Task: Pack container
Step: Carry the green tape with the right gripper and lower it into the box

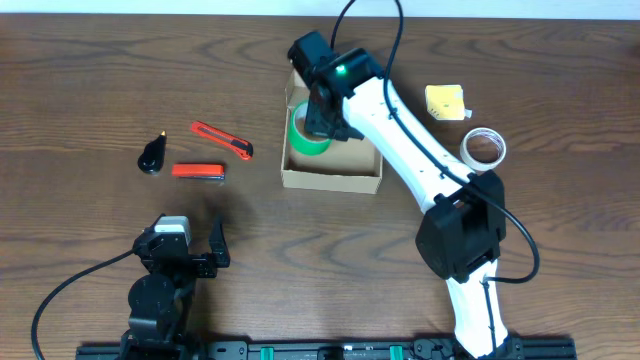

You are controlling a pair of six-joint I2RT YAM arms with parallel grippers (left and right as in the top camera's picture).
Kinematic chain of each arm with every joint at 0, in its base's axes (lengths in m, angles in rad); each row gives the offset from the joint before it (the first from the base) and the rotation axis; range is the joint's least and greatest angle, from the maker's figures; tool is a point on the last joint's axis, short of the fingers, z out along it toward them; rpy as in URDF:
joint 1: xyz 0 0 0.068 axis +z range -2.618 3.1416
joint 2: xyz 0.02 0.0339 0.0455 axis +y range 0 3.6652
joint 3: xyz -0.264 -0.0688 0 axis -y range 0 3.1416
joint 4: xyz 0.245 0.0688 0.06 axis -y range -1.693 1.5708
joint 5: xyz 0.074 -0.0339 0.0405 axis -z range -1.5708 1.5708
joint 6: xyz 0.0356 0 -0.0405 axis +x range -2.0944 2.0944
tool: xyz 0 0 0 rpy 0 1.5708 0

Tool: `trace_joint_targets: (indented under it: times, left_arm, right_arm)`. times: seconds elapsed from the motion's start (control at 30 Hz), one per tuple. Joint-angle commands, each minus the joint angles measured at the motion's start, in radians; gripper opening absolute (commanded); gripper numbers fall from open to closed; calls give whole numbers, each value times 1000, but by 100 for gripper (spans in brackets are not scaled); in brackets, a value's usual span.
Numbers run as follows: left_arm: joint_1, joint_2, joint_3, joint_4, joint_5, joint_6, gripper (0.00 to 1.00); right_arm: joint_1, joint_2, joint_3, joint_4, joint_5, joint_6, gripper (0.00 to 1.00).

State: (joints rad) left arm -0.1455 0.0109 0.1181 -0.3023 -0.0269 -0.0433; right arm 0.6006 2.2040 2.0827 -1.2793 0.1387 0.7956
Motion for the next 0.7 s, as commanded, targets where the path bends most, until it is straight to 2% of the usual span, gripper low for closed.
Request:
trace_joint_targets:
  times: [0.0, 0.3, 0.67]
  left_arm:
    - [5, -6, -26, -2, -6, 21, 95]
    - [5, -6, -26, -3, -6, 21, 96]
    - [5, -6, -26, -3, -6, 21, 95]
  right_arm:
    - [4, 7, -42, 8, 23, 55, 1]
    - [0, 7, -93, 103, 23, 64, 1]
    - [0, 9, -147, 129, 64, 101, 1]
